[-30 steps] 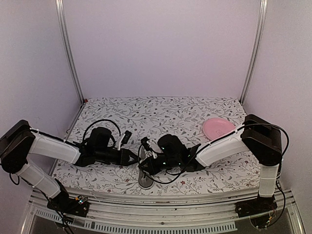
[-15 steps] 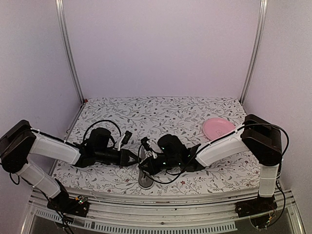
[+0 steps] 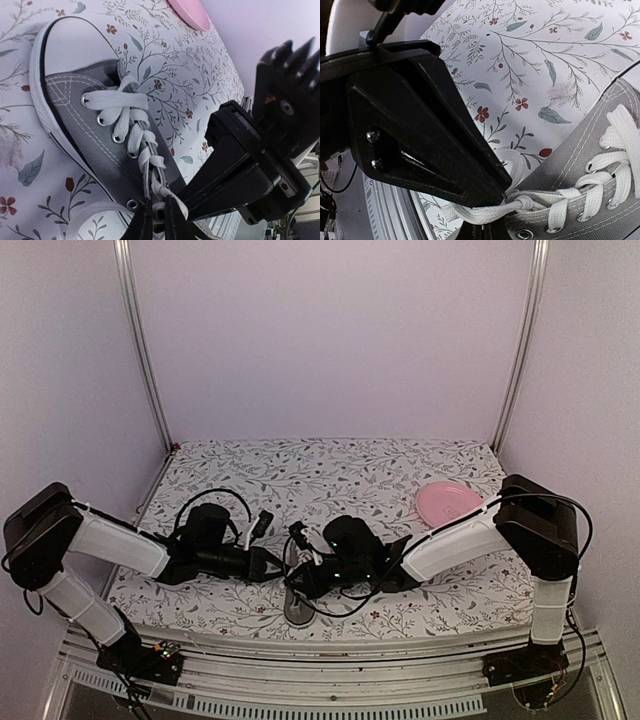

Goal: Tie the shoes

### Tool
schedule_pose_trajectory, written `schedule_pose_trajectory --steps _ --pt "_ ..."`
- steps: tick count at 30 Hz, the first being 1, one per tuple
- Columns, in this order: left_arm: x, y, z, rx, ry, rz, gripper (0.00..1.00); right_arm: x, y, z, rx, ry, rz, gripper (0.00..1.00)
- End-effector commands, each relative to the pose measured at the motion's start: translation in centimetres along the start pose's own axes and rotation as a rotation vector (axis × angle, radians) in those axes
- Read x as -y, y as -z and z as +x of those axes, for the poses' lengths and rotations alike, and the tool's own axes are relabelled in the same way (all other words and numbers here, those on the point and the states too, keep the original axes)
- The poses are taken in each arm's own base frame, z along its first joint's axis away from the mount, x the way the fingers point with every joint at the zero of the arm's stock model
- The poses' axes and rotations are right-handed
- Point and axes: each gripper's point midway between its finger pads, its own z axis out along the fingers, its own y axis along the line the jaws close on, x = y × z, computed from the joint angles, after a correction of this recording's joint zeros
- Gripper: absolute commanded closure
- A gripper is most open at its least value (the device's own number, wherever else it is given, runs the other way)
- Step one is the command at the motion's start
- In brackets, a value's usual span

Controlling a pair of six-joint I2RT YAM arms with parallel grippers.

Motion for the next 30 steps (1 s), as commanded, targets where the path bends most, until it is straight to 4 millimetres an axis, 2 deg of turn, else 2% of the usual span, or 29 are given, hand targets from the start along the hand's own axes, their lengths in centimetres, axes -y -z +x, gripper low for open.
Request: schedule_pose_trajectory --steps 1,3,8,16,25,30 --pt "0.0 -0.1 -0.3 0.009 0.001 0.021 0.96 1.0 -0.4 0.2 -0.007 -0.01 0.033 0.98" --pt "0.1 0.0 -0.3 0.012 0.004 0.024 1.0 1.0 -0.3 0.2 -0.006 -0.01 0.034 0.97" --pt "-0.1 0.0 -0.3 0.019 0.018 0.018 1.0 0.7 0.3 -0.3 0.012 0.001 0.037 0.95" --pt "-0.6 0.0 -0.2 0.022 0.064 0.002 1.0 0.1 2.1 -1.5 0.054 0.03 0.043 0.82" --pt "-0.7 -0.2 -0.2 0.024 0.09 0.002 1.0 -0.1 4.1 -1.9 0.084 0.062 0.061 0.62" --pt "-0.5 -0.2 -0.3 0.028 0.097 0.017 1.0 -0.2 4.6 -2.4 0.093 0.139 0.119 0.58"
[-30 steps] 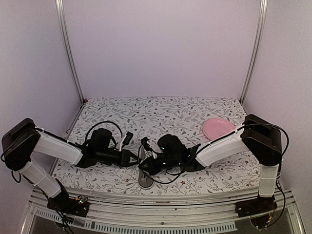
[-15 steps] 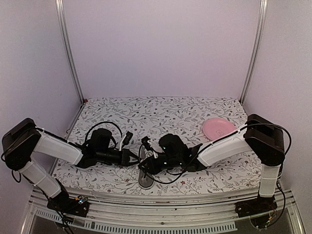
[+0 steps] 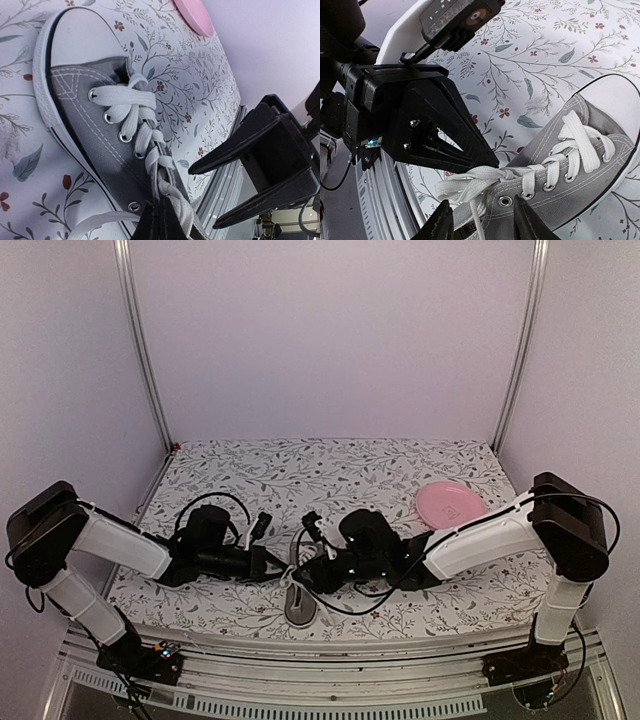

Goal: Tie the shoes

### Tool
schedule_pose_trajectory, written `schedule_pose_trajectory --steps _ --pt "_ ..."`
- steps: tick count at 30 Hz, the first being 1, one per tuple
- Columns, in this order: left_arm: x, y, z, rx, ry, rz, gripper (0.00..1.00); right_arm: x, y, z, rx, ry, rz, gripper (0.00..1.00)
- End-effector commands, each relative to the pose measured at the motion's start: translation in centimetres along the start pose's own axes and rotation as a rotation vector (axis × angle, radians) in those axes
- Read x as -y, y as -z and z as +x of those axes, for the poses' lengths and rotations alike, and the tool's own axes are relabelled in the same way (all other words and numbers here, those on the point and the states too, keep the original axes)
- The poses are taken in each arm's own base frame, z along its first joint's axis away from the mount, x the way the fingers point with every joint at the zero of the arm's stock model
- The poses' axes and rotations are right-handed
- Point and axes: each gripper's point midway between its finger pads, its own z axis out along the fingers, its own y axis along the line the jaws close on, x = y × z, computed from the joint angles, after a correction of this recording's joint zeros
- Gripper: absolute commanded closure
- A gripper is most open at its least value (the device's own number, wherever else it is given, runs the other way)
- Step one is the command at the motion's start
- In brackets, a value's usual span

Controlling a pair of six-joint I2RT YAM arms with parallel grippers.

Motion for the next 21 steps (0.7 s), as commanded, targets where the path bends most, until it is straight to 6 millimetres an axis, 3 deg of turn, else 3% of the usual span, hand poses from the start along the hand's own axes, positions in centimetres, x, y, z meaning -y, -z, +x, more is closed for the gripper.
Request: schedule_pose_trajectory --steps 1,7,14,19,21 --pt "-0.3 0.1 -0.3 0.015 0.014 0.01 1.0 0.0 0.9 -1.3 0.026 0.093 0.081 0.58" --pt "-0.3 0.0 -0.2 0.012 0.021 0.016 1.0 -0.7 0.2 -1.1 -0.002 0.256 0.167 0.59" --pt "-0.3 0.0 -0.1 0.012 0.025 0.017 1.0 -3.6 -1.0 -1.0 -0.01 0.427 0.163 0.61" --pt "-0.3 0.0 0.0 0.008 0.026 0.018 1.0 -3.4 -2.1 0.5 -0.058 0.491 0.194 0.64" --pt "-0.3 0.0 0.0 0.008 0.027 0.018 1.0 -4.0 -2.4 -0.4 -0.039 0.5 0.193 0.64"
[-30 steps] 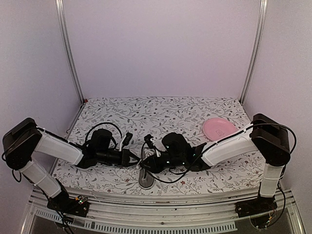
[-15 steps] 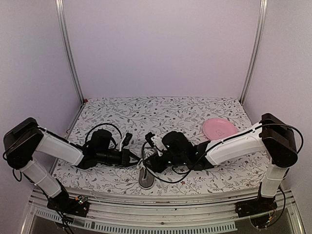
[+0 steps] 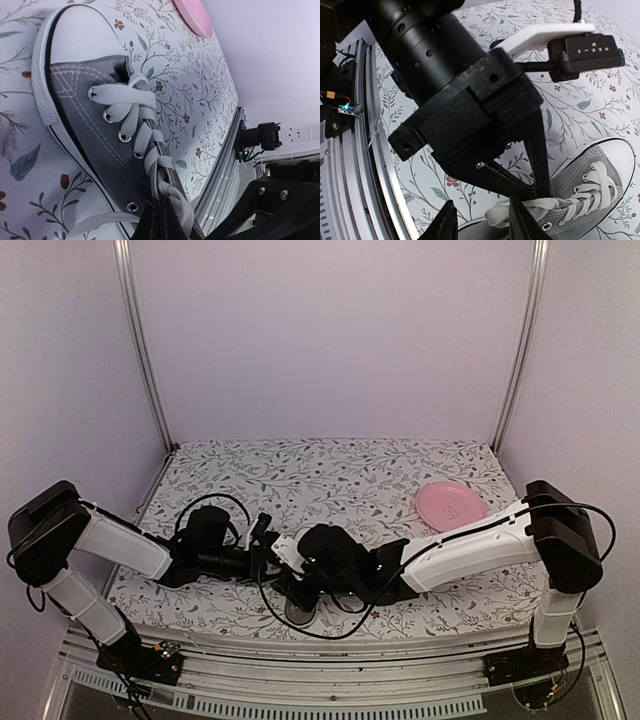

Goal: Tie the shoes

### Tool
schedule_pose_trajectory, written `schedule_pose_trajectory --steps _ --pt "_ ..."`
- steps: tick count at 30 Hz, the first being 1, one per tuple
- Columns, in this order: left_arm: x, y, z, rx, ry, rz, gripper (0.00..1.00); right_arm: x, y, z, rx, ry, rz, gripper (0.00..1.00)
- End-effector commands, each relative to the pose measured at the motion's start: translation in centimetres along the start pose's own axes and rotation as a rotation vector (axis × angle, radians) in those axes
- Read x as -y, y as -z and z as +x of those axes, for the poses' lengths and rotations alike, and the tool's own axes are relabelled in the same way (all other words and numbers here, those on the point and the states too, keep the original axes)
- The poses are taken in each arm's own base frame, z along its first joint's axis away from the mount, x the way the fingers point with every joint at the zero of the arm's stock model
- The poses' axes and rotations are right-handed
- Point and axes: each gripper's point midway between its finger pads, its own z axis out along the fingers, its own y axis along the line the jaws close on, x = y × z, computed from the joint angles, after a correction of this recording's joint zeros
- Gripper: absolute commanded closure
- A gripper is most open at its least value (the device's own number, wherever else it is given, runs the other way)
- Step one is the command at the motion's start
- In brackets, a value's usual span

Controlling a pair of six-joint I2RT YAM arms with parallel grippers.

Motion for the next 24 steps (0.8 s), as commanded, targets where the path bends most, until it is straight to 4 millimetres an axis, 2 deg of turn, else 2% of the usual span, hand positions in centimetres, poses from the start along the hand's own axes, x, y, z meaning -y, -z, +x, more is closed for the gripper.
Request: schedule_pose_trajectory --steps 1,9,16,24 --pt "-0.33 0.13 -0.07 0.007 0.004 0.007 1.0 0.34 -1.08 0.56 -0.034 0.069 0.047 0.65" --pt "-0.34 0.14 0.04 0.004 0.005 0.008 1.0 0.48 -1.48 0.8 -0.04 0.085 0.064 0.66" --pt "-0.3 0.14 0.01 0.004 0.004 0.009 1.0 0.33 -1.57 0.79 -0.038 0.097 0.063 0.75" --pt "-0.32 0.16 0.03 0.004 0.005 0.009 1.0 -0.22 -1.72 1.18 -0.045 0.117 0.055 0.73"
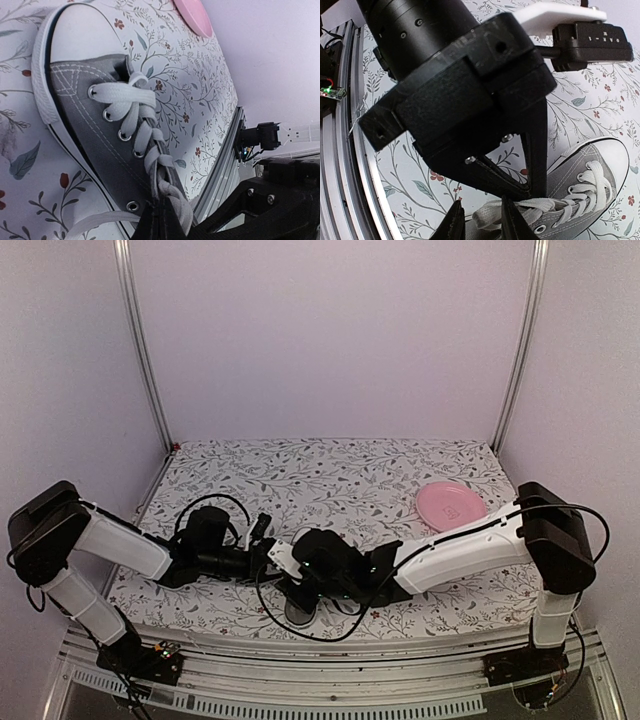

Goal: Tie the shoes

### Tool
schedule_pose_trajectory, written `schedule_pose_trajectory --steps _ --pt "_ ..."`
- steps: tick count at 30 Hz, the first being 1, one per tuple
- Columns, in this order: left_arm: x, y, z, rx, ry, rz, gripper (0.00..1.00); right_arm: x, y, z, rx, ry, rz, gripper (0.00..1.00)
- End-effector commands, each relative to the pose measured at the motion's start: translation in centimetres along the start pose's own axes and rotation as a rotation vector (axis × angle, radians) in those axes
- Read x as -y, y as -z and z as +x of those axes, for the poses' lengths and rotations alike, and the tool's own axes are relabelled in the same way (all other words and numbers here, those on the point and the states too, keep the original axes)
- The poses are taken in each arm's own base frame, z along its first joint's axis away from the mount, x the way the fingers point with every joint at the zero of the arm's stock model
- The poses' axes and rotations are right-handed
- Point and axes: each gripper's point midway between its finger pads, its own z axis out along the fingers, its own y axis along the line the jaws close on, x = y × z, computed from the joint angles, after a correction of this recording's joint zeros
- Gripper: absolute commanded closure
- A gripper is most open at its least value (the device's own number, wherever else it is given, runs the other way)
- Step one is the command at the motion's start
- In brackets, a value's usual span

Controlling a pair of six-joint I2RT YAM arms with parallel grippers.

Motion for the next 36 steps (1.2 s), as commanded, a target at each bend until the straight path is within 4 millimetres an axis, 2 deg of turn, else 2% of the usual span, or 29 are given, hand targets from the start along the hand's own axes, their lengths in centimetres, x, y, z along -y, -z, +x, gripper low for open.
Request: schedule_pose_trajectory --steps 1,4,7,9,11,19,27,36 --pt "-0.3 0.1 0.0 0.005 0.001 0.006 1.0 -0.4 -0.6 -0.3 0.008 0.016 0.008 0.73" --pt "-0.3 0.1 -0.1 0.006 0.0 0.007 1.0 -0.4 -0.8 -0.2 0.004 0.018 0.012 0.74" --pt "-0.3 0.1 0.0 0.005 0.001 0.007 1.0 -0.4 -0.8 -0.1 0.003 0.019 0.018 0.8" --pt "-0.3 0.1 -0.1 0.005 0.001 0.006 1.0 -0.2 -0.7 -0.3 0.007 0.018 0.026 0.9" --pt "-0.4 0.1 0.0 0.005 0.003 0.003 1.0 -0.1 -0.5 -0.5 0.018 0.015 0.028 0.96" --pt "-1.0 0.2 -0.3 0.025 0.015 -0.03 1.0 1.3 1.8 -3.2 0.093 -0.116 0.006 0.98" --pt "-2.9 0.4 -0.5 0.046 0.053 -0.119 1.0 4.7 3.2 -1.4 0.132 -0.381 -0.112 0.98" --pt "-4.4 1.1 -1.1 0.096 0.09 -0.18 1.0 7.8 2.9 1.1 0.105 -0.545 -0.087 0.98"
